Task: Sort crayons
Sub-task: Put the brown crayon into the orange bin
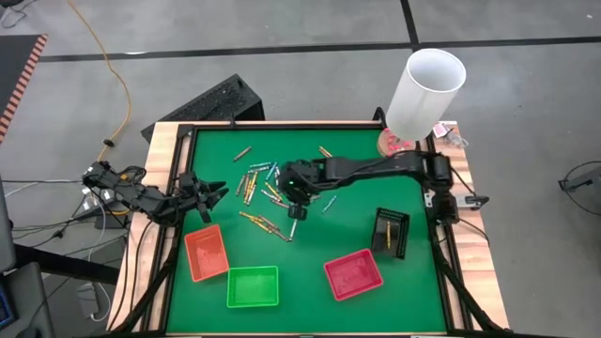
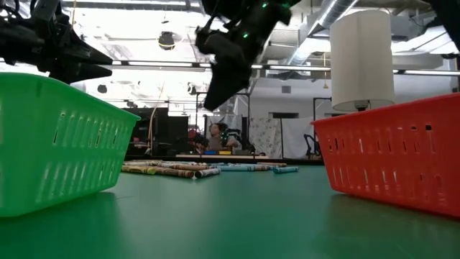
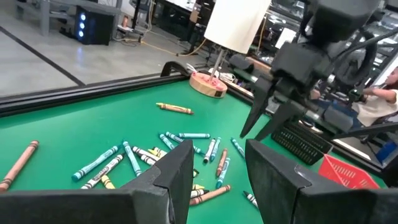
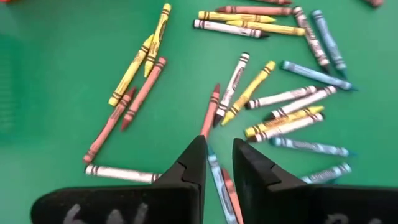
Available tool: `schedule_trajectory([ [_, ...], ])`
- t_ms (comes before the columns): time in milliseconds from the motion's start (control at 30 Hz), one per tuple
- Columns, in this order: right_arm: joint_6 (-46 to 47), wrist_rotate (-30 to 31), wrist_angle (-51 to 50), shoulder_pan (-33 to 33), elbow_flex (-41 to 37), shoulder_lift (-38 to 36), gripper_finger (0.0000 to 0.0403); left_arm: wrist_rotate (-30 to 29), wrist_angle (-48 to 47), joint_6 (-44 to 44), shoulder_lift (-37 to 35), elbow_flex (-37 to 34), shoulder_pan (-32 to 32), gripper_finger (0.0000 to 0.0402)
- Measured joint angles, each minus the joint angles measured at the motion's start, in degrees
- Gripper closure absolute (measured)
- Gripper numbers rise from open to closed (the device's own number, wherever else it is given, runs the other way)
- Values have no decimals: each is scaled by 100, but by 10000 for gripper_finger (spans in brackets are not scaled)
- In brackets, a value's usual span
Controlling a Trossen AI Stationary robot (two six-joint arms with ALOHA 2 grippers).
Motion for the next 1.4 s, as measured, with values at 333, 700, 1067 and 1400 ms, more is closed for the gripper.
schedule_trajectory([
  [333, -143, -48, 80, -24, 299, 809, 309, -4, -203, -51, 1, 0, 2, 267],
  [700, -124, -42, 260, -38, 319, 951, 307, -4, -324, -140, 1, 0, 1, 267],
  [1067, -32, -11, 346, -31, 308, 1389, 307, -2, -435, -227, -1, 0, 0, 267],
  [1400, 78, -11, 182, -29, 317, 1416, 309, -2, -549, -304, 1, 0, 0, 267],
])
